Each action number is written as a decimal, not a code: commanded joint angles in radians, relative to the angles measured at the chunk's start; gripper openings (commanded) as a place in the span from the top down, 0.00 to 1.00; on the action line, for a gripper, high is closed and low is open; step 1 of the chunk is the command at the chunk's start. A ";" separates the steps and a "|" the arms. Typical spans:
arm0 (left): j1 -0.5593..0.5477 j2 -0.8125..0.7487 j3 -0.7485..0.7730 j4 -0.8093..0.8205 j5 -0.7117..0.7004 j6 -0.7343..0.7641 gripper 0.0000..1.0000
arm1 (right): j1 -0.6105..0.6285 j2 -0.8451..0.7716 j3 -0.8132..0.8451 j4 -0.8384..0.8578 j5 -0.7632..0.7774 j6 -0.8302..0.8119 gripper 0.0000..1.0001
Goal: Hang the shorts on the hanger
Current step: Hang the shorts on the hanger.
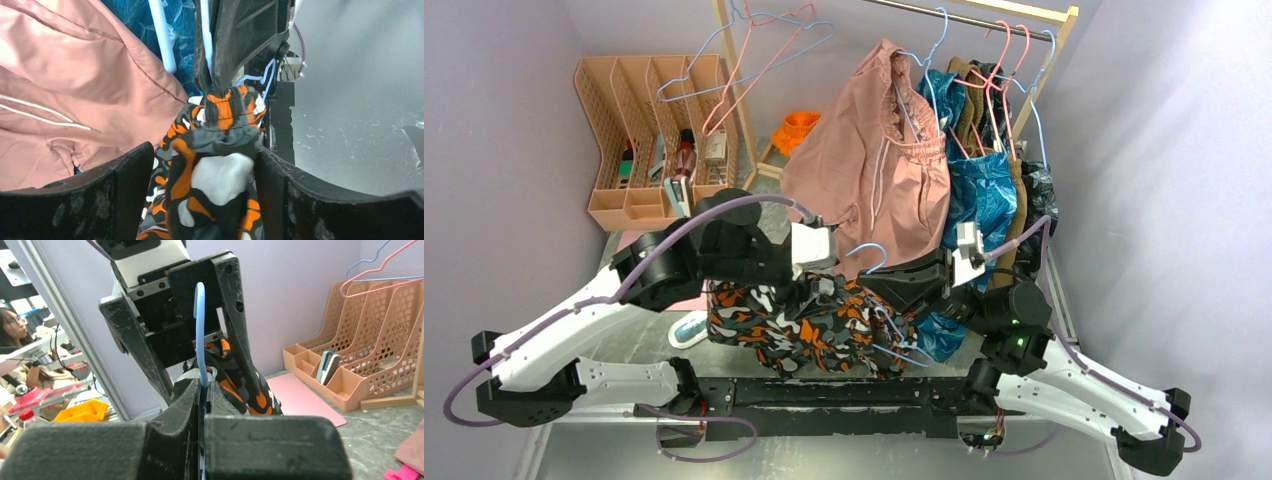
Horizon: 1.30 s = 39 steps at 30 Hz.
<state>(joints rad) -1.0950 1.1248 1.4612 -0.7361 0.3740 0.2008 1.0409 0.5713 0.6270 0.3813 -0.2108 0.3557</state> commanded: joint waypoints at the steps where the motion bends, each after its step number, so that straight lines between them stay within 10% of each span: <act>1: 0.000 -0.062 0.012 0.049 0.014 -0.030 0.22 | 0.002 -0.027 -0.011 0.159 0.051 0.049 1.00; 4: 0.000 -0.093 0.010 0.048 0.006 -0.027 0.04 | 0.003 -0.029 -0.018 0.173 0.057 0.053 1.00; 12: 0.000 -0.141 0.035 0.098 0.023 -0.049 0.00 | 0.003 -0.019 -0.028 0.176 0.065 0.056 1.00; 32: 0.000 0.051 0.106 -0.075 0.021 0.012 0.04 | 0.004 0.015 -0.013 0.161 0.036 0.048 1.00; 39: 0.000 0.078 0.070 -0.093 0.016 0.034 0.23 | 0.003 0.020 -0.012 0.168 0.020 0.054 1.00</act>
<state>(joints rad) -1.0950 1.1854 1.5558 -0.8062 0.3855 0.2100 1.0409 0.5995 0.5995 0.4931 -0.1764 0.4038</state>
